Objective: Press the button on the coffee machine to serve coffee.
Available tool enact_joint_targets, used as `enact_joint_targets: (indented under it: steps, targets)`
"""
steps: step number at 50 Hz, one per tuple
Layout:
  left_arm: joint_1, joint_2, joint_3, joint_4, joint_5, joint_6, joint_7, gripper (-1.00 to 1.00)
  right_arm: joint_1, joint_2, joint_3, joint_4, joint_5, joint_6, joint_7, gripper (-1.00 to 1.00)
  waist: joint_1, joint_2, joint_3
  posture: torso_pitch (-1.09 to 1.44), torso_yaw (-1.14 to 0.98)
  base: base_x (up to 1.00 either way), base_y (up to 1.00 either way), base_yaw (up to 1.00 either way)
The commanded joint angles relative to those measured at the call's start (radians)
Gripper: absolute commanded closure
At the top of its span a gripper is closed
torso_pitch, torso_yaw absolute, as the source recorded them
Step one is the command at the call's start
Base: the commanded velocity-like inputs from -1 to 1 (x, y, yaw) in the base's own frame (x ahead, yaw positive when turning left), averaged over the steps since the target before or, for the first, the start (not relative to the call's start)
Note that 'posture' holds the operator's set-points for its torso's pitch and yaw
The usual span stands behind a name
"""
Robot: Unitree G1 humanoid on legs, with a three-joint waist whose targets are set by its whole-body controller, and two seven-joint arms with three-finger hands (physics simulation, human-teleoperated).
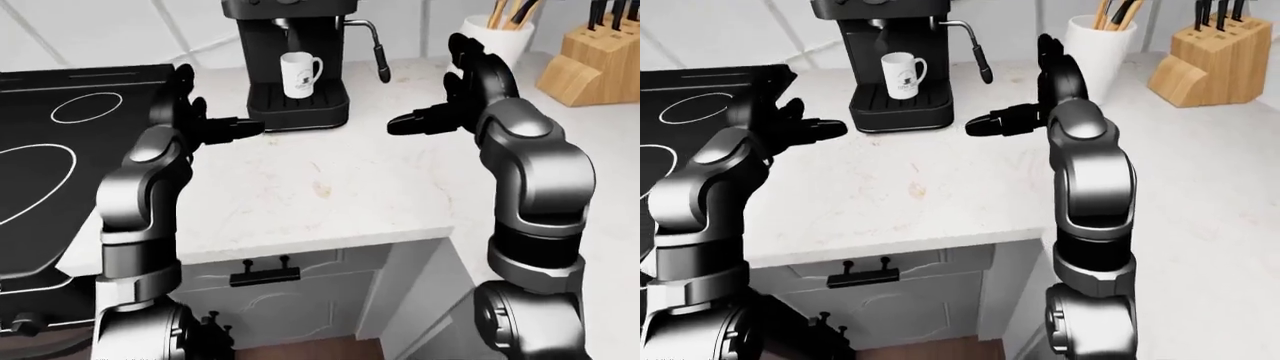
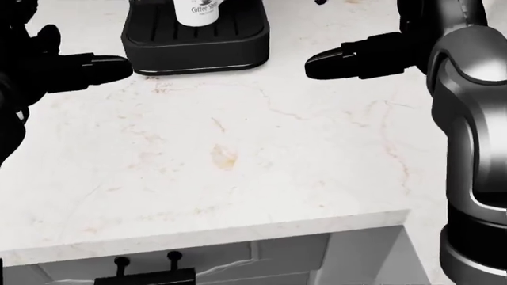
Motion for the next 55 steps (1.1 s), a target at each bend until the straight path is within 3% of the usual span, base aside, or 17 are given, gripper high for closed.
enact_joint_targets:
  steps: [1, 2, 6, 11, 15, 19, 20, 24, 26, 31, 36, 39, 40, 44, 47, 49, 55]
  targets:
    - [-0.045, 0.016, 0.013, -0.048, 0.000, -0.032, 0.003, -1.00, -0.047, -0.012, -0.007, -0.030, 0.004, -0.034, 0.000, -1.00, 0.000, 0.002, -0.036, 0.00, 0.00, 0.00, 0.00, 0.00]
    - [-0.048, 0.014, 0.012, -0.047, 0.000, -0.031, 0.005, -1.00, -0.053, -0.011, -0.006, -0.029, 0.007, -0.034, 0.001, -1.00, -0.001, 0.007, -0.062, 0.00, 0.00, 0.12, 0.00, 0.00]
    - [-0.045, 0.012, 0.012, -0.042, -0.001, -0.040, 0.005, -1.00, -0.055, -0.012, 0.000, -0.018, 0.004, -0.045, -0.006, -1.00, 0.005, -0.007, 0.024, 0.00, 0.00, 0.24, 0.00, 0.00]
    - [-0.045, 0.013, 0.012, -0.044, -0.003, -0.036, 0.008, -1.00, -0.058, -0.007, -0.009, -0.030, 0.018, -0.040, -0.005, -1.00, 0.001, 0.001, -0.064, 0.00, 0.00, 0.02, 0.00, 0.00]
    - [-0.048, 0.014, 0.012, -0.050, -0.003, -0.029, 0.011, -1.00, -0.048, -0.009, -0.005, -0.026, 0.017, -0.038, -0.015, -1.00, -0.002, -0.027, 0.000, 0.00, 0.00, 0.31, 0.15, 0.00]
    - [-0.048, 0.010, 0.011, -0.050, -0.003, -0.028, 0.012, -1.00, -0.062, -0.014, -0.002, -0.018, 0.015, -0.036, -0.017, -1.00, -0.011, 0.047, -0.029, 0.00, 0.00, 0.00, 0.00, 0.00]
    - [-0.044, 0.011, 0.012, -0.049, -0.003, -0.032, 0.010, -1.00, -0.066, -0.013, 0.000, -0.013, 0.014, -0.036, -0.018, -1.00, -0.013, 0.006, -0.018, 0.00, 0.00, 0.00, 0.00, 0.00]
    - [-0.043, 0.016, 0.016, -0.051, -0.006, -0.029, 0.010, -1.00, -0.063, -0.004, 0.005, -0.012, 0.018, -0.044, -0.012, -1.00, -0.008, 0.013, -0.057, 0.00, 0.00, 0.04, 0.00, 0.00]
    - [-0.042, 0.015, 0.016, -0.051, -0.007, -0.031, 0.011, -1.00, -0.060, -0.003, 0.007, -0.017, 0.018, -0.045, -0.008, -1.00, 0.002, 0.006, 0.005, 0.00, 0.00, 0.61, 0.00, 0.00]
    - [-0.037, 0.010, 0.012, -0.056, -0.007, -0.031, 0.014, -1.00, -0.052, -0.005, 0.001, -0.021, 0.015, -0.046, -0.008, -1.00, 0.013, -0.027, 0.022, 0.00, 0.00, 0.47, 0.00, 0.00]
    - [-0.038, 0.012, 0.013, -0.053, -0.006, -0.032, 0.013, -1.00, -0.046, -0.002, 0.005, -0.033, 0.021, -0.047, -0.005, -1.00, 0.013, -0.035, -0.053, 0.00, 0.00, 0.08, 0.00, 0.00]
    - [-0.040, 0.012, 0.014, -0.055, -0.007, -0.028, 0.014, -1.00, -0.045, -0.001, 0.004, -0.018, 0.015, -0.051, -0.011, -1.00, -0.003, -0.029, 0.032, 0.00, 0.00, 0.33, 0.00, 0.00]
    - [-0.040, 0.012, 0.014, -0.054, -0.007, -0.029, 0.014, -1.00, -0.048, -0.002, 0.005, -0.019, 0.013, -0.047, -0.011, -1.00, 0.001, -0.030, -0.011, 0.00, 0.00, 0.00, 0.00, 0.00]
    - [-0.037, 0.010, 0.013, -0.045, -0.006, -0.039, 0.013, -1.00, -0.061, -0.005, 0.012, -0.002, 0.004, -0.044, -0.006, -1.00, -0.011, 0.021, -0.019, 0.00, 0.00, 0.00, 0.00, 0.00]
    - [-0.035, 0.010, 0.012, -0.041, -0.005, -0.044, 0.012, -1.00, -0.063, -0.002, 0.015, -0.001, -0.007, -0.042, 0.007, -1.00, 0.004, -0.001, -0.065, 0.00, 0.00, -0.53, 0.28, 0.00]
    - [-0.038, 0.011, 0.013, -0.041, -0.006, -0.042, 0.012, -1.00, -0.066, -0.004, 0.015, -0.003, -0.010, -0.039, 0.011, -1.00, 0.007, -0.004, -0.020, 0.00, 0.00, 0.00, 0.00, 0.00]
    - [-0.031, 0.006, 0.011, -0.045, -0.005, -0.045, 0.014, -1.00, -0.059, -0.007, 0.013, -0.013, -0.019, -0.029, 0.020, -1.00, 0.007, -0.013, -0.031, 0.00, 0.00, 0.00, 0.00, 0.00]
